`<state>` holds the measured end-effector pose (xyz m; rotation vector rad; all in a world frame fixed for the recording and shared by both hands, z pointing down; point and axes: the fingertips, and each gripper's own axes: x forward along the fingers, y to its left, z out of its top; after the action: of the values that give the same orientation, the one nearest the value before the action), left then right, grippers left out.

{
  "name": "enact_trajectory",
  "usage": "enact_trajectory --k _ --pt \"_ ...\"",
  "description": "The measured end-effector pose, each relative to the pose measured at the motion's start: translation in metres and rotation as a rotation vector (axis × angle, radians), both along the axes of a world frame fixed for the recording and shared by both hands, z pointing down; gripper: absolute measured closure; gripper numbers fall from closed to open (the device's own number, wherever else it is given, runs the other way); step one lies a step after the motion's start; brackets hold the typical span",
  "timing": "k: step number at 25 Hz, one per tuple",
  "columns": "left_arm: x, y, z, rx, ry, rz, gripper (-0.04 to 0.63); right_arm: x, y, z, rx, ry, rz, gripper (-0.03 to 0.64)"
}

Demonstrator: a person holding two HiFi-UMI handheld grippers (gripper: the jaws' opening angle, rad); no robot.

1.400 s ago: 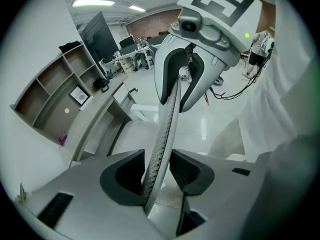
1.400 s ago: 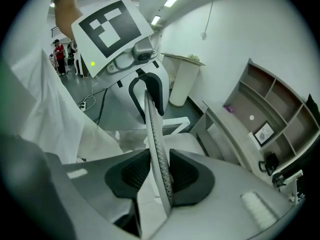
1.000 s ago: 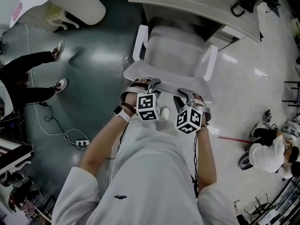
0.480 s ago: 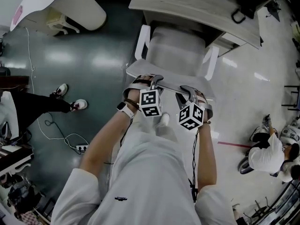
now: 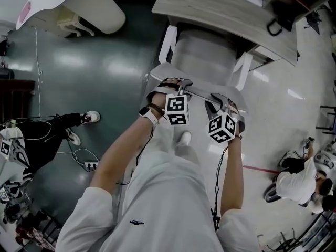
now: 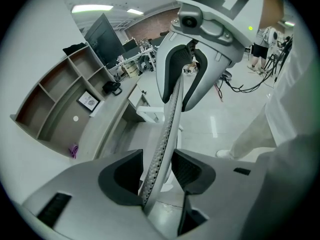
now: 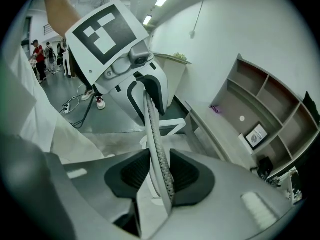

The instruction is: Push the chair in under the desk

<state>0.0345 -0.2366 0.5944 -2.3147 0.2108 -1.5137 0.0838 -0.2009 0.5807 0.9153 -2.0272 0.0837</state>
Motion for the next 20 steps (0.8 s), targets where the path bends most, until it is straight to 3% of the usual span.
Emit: enact_trajectory --k 14,20 --pt "0.015 -0.051 -0.002 0.034 0.024 -0.007 0.41 0.015 -0.051 -0.003 0.025 0.019 -0.016 0.482" --pt "0.026 -0.066 -0.003 0.047 0.029 -0.015 0.41 0.026 -0.067 -0.003 0.08 0.05 -0.031 0.482"
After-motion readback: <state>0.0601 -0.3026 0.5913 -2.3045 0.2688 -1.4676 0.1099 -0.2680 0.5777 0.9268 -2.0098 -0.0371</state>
